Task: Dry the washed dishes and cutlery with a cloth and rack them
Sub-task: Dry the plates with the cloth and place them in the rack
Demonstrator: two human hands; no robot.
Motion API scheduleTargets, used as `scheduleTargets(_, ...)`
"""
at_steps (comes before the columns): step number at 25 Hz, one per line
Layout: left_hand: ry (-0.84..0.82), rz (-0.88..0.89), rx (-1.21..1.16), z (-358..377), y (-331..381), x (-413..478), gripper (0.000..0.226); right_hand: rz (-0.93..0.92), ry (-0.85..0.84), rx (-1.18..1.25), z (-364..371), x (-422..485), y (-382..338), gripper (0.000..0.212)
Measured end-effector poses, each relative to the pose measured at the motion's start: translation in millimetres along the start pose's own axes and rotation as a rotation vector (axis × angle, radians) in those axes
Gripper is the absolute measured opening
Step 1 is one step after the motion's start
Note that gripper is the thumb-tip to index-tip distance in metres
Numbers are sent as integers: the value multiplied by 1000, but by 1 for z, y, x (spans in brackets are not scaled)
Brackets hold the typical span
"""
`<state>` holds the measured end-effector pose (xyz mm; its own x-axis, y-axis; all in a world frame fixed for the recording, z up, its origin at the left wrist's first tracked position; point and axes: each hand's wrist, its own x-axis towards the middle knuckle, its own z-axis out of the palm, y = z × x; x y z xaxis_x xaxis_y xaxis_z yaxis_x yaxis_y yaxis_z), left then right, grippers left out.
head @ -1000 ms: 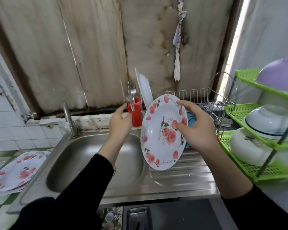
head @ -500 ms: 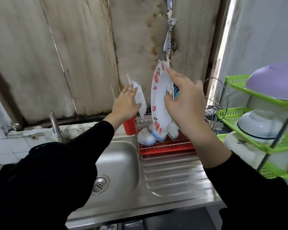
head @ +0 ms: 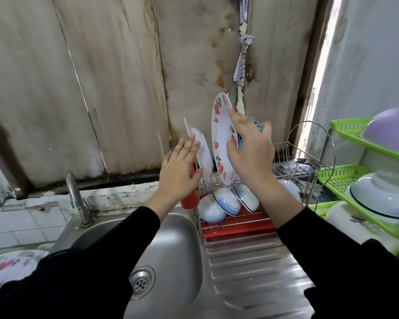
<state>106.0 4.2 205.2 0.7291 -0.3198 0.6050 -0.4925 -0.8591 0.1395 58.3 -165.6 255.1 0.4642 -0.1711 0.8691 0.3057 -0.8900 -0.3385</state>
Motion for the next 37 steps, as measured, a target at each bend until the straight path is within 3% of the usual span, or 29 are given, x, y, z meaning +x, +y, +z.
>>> scheduleTargets(6, 86, 58, 2, 11, -12, 2, 70, -56, 75, -40, 45, -10, 25, 68)
scheduleTargets(13, 122, 78, 10, 16, -17, 1, 67, -74, 39, -40, 87, -24, 48, 57)
scheduleTargets(17, 131, 77, 21, 21, -19, -3, 67, -194, 46, -50, 97, -33, 46, 48)
scheduleTargets(21, 145, 76, 48, 23, -21, -6, 67, -202, 2, -6, 97, -39, 44, 37)
scheduleTargets(30, 158, 32, 169, 9, -12, -23, 66, -174, -22, 112, 69, -53, 34, 43)
scheduleTargets(37, 147, -83, 291, -20, -22, -94, 69, -203, -96, 331, 40, -96, -11, 45)
